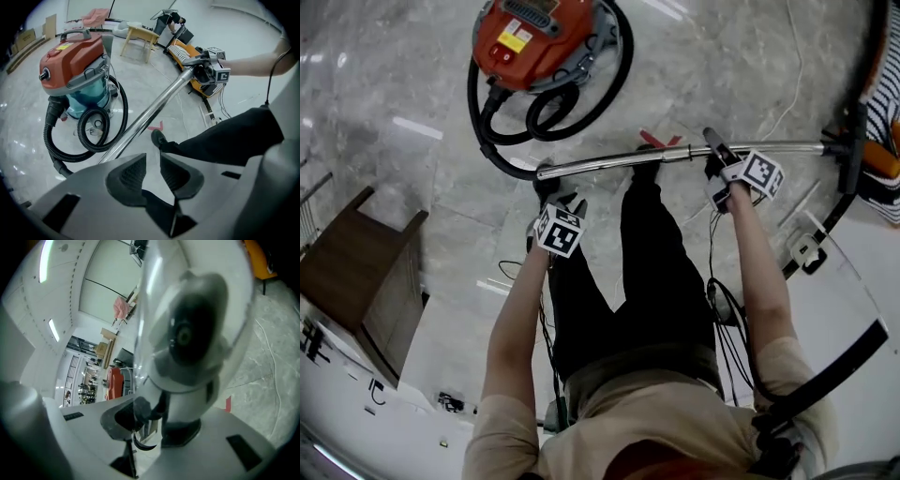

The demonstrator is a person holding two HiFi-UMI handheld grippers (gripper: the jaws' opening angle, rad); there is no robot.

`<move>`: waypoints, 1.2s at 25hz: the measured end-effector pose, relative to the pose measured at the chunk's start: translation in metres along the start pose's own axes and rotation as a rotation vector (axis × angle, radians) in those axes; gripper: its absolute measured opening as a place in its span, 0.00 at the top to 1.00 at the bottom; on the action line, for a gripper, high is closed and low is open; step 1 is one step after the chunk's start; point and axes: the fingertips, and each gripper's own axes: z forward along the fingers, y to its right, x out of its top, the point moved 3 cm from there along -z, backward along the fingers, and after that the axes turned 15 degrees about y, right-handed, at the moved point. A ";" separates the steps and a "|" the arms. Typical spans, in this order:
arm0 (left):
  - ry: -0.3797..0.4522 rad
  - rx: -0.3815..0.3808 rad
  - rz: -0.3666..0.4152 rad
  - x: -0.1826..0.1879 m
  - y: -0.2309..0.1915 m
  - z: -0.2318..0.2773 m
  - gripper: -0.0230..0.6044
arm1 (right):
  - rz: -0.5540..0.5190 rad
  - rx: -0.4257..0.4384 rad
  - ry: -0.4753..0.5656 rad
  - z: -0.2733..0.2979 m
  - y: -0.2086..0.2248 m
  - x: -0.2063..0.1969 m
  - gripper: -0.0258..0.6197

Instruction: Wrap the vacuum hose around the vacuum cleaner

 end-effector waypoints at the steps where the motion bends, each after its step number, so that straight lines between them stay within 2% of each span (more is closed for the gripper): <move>1: -0.002 0.009 -0.011 0.008 0.007 0.006 0.81 | 0.006 -0.009 -0.021 0.004 0.002 0.005 0.83; 2: 0.004 0.024 -0.024 0.018 0.014 0.012 0.81 | 0.011 0.002 -0.046 0.010 0.001 0.009 0.83; 5: 0.048 0.063 -0.059 0.055 0.032 0.027 0.81 | 0.021 0.123 -0.114 0.035 -0.013 0.019 0.82; 8: 0.099 0.074 -0.062 0.097 0.040 0.048 0.81 | 0.010 0.131 -0.143 0.045 -0.015 0.033 0.82; 11: 0.157 0.081 -0.095 0.118 0.043 0.055 0.81 | -0.008 0.125 -0.161 0.056 -0.024 0.040 0.82; 13: 0.175 0.080 -0.139 0.116 0.044 0.058 0.81 | -0.022 0.125 -0.186 0.066 -0.035 0.039 0.82; 16: 0.160 0.085 -0.156 0.102 0.029 0.060 0.81 | -0.050 0.161 -0.205 0.085 -0.048 0.044 0.82; 19: 0.206 0.091 -0.215 0.087 0.012 0.057 0.81 | -0.065 0.197 -0.209 0.094 -0.066 0.056 0.82; 22: 0.250 0.149 -0.262 0.077 -0.005 0.040 0.81 | -0.128 0.168 -0.247 0.101 -0.095 0.073 0.82; 24: 0.295 0.225 -0.247 0.076 -0.024 0.021 0.81 | -0.159 0.150 -0.258 0.099 -0.114 0.079 0.82; 27: 0.367 0.324 -0.150 0.084 -0.055 -0.006 0.81 | -0.187 0.126 -0.246 0.091 -0.131 0.076 0.82; 29: 0.374 0.299 -0.055 0.092 -0.065 -0.011 0.81 | -0.193 0.112 -0.237 0.089 -0.141 0.071 0.81; 30: 0.358 0.274 -0.007 0.094 -0.068 -0.009 0.78 | -0.203 0.108 -0.237 0.089 -0.147 0.070 0.81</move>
